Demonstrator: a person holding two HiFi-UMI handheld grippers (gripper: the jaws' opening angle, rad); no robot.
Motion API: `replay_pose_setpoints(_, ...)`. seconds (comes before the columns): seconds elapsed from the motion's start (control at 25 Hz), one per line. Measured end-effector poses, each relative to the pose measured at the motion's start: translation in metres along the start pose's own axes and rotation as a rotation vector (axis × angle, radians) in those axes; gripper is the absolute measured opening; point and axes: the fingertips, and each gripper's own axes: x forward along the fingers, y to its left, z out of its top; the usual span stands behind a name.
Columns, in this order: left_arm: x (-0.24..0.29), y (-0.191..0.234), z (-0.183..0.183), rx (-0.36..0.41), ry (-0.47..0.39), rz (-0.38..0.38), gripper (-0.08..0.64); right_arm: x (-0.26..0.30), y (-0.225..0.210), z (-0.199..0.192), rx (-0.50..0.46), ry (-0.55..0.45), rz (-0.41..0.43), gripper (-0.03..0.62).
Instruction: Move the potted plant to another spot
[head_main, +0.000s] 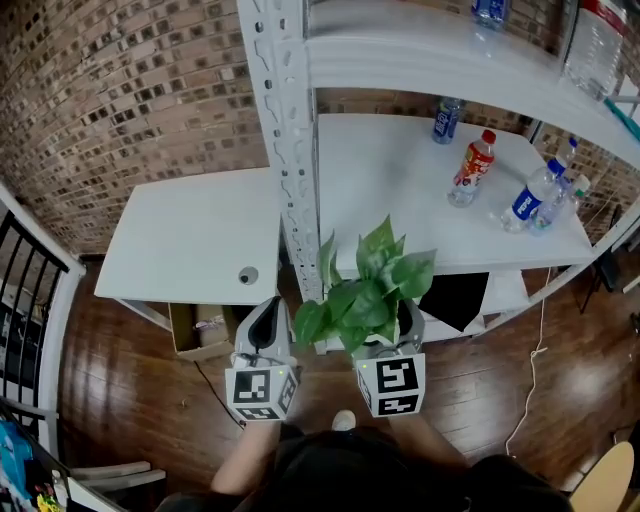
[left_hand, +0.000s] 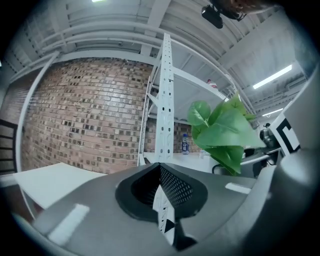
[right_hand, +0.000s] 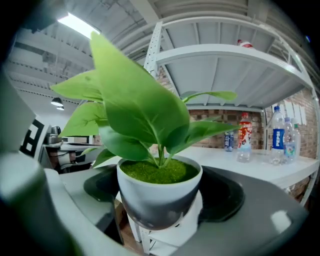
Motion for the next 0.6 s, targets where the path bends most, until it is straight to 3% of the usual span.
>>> replay_pose_setpoints(0.36,-0.037,0.094,0.009,-0.005,0.006,0.191,0.012,0.036,0.106,0.005,-0.006,0.001,0.203,0.476)
replay_pose_setpoints(0.6,-0.065,0.177,0.022,-0.01,-0.018,0.23,0.012,0.095,0.18,0.02,-0.022,-0.023,0.212,0.476)
